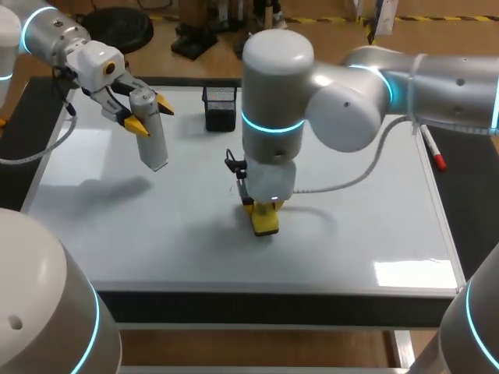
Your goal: Pick up the inspection probe, press it on each red-marked spot on the whiteboard one by one, put down the probe, pick up the eraser, and wipe off all the red marks.
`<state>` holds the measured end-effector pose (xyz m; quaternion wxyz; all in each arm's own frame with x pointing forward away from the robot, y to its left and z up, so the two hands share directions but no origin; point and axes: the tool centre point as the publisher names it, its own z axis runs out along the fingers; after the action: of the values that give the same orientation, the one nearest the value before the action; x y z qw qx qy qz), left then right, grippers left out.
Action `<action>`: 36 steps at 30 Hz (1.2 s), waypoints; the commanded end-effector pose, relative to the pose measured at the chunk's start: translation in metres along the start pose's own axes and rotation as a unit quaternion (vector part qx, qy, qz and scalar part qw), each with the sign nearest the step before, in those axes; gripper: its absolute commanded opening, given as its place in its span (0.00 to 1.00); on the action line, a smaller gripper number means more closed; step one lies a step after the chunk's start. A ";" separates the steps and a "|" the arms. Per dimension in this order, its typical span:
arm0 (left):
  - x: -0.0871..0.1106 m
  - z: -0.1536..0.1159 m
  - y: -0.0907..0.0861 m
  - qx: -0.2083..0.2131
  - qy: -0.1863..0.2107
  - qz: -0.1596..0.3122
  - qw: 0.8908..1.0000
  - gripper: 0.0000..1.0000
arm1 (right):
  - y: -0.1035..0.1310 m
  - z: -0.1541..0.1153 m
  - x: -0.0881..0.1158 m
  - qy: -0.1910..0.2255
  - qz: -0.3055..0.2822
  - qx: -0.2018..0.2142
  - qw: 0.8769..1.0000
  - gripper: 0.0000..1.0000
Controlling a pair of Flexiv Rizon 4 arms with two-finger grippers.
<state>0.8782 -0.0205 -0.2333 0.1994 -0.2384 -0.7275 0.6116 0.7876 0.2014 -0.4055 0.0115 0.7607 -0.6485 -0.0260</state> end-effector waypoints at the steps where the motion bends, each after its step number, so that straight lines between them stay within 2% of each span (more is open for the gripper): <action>1: 0.001 0.000 -0.002 -0.001 0.000 0.000 1.000 0.00 | -0.004 0.003 -0.008 0.007 -0.002 0.000 1.000 0.00; 12: 0.001 0.000 -0.002 -0.001 0.000 0.000 1.000 0.00 | -0.005 0.009 -0.019 0.005 -0.012 0.009 1.000 0.00; 25: 0.001 0.000 -0.002 -0.001 0.000 0.000 1.000 0.00 | -0.009 0.020 -0.016 0.010 -0.013 0.006 1.000 0.00; 36: 0.001 0.000 -0.002 -0.001 0.000 0.000 1.000 0.00 | -0.006 0.023 0.010 0.022 0.014 0.001 1.000 0.00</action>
<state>0.8782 -0.0205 -0.2333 0.1994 -0.2383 -0.7275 0.6116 0.7932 0.2038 -0.4266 0.0288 0.7522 -0.6582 -0.0089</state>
